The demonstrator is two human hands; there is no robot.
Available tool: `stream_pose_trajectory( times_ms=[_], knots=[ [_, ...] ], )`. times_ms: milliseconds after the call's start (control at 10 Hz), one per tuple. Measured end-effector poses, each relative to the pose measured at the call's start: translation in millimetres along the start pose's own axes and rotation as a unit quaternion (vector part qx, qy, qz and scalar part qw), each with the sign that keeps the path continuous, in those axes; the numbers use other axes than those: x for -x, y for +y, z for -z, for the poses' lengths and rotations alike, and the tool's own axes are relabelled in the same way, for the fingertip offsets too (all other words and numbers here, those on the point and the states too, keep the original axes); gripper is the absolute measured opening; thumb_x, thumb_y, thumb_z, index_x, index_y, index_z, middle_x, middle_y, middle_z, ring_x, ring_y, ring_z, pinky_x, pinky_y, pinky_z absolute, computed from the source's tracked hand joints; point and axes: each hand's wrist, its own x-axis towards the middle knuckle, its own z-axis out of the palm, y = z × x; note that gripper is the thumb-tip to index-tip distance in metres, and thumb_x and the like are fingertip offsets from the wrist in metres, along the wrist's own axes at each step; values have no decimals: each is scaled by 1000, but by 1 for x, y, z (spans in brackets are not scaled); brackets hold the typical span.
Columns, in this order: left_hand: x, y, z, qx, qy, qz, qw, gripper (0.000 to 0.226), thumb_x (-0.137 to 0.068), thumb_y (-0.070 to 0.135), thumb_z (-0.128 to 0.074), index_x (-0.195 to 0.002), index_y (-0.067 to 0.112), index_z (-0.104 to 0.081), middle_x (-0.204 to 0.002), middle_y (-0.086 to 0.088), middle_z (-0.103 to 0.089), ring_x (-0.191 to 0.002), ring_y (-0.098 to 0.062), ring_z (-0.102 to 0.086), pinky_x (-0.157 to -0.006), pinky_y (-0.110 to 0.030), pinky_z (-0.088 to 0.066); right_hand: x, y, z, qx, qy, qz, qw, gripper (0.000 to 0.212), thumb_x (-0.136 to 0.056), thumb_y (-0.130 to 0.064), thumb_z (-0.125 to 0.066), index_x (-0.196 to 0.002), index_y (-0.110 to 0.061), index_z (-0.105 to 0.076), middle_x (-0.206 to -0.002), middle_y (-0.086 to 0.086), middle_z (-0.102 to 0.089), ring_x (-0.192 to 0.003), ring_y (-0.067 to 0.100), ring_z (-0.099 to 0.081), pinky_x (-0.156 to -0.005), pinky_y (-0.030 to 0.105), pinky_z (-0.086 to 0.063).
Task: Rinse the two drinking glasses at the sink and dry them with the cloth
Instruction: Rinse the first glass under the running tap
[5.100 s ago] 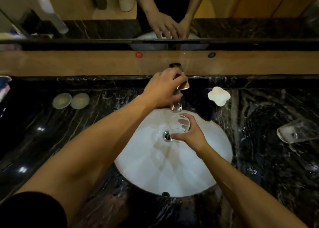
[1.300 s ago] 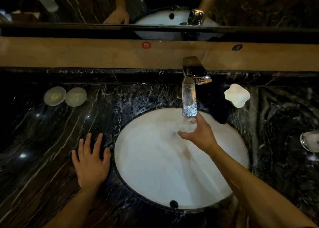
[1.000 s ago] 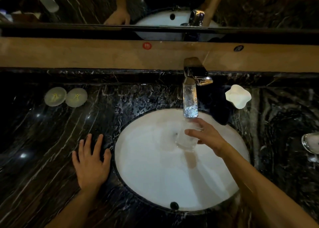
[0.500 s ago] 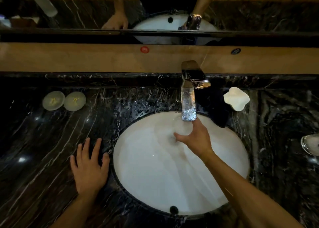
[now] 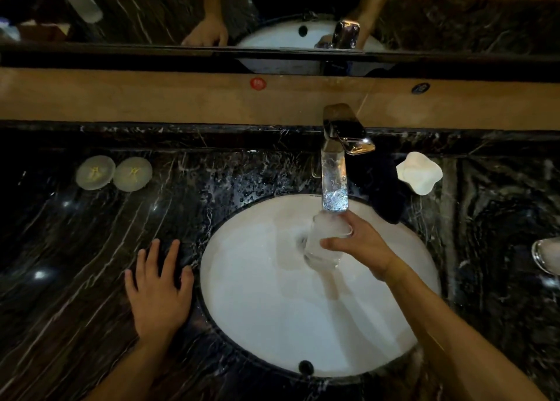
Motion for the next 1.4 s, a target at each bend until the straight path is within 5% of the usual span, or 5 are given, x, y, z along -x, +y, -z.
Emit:
stream_pose_trajectory(
  times_ms=[500, 900, 1100, 1200, 1400],
  knots=[
    [1, 1, 1, -3, 0, -2, 1000, 63, -94, 52, -31, -151, 28, -41, -161, -10, -31, -150, -32, -21, -119, -60, -16, -1, -14, -28, 148, 189, 90, 967, 76, -70, -21, -87, -136, -29, -51, -126, -11, -60, -103, 6, -52, -79, 19, -39],
    [1, 2, 2, 1, 7, -6, 1000, 63, -94, 52, -31, -150, 26, -43, -160, -12, -34, -149, -35, -24, -118, -60, -17, -4, -1, 0, -42, -4, -10, 999, 75, -52, -29, -93, -122, -29, -64, -115, -4, -73, -109, 18, -69, -99, 42, -54],
    [0, 2, 2, 1, 1, -3, 1000, 63, -94, 52, -31, -151, 27, -42, -160, -12, -33, -149, -35, -24, -118, -60, -17, -10, -7, -29, 70, 94, 44, 992, 84, -64, -28, -93, -138, -29, -54, -121, -13, -61, -110, 10, -58, -81, 17, -46],
    [1, 2, 2, 7, -1, -1, 1000, 64, -94, 53, -30, -151, 28, -42, -160, -12, -33, -150, -34, -23, -119, -60, -16, -5, -12, -34, 125, 154, 56, 978, 78, -67, -25, -89, -135, -29, -53, -112, -15, -59, -102, 10, -56, -73, 17, -41],
    [1, 2, 3, 8, -1, -5, 1000, 64, -94, 53, -30, -151, 27, -42, -161, -12, -33, -149, -35, -23, -118, -60, -16, 0, -13, -14, 197, 169, 58, 964, 86, -66, -39, -88, -142, -32, -49, -139, -8, -59, -122, 18, -57, -93, 32, -46]
  ],
)
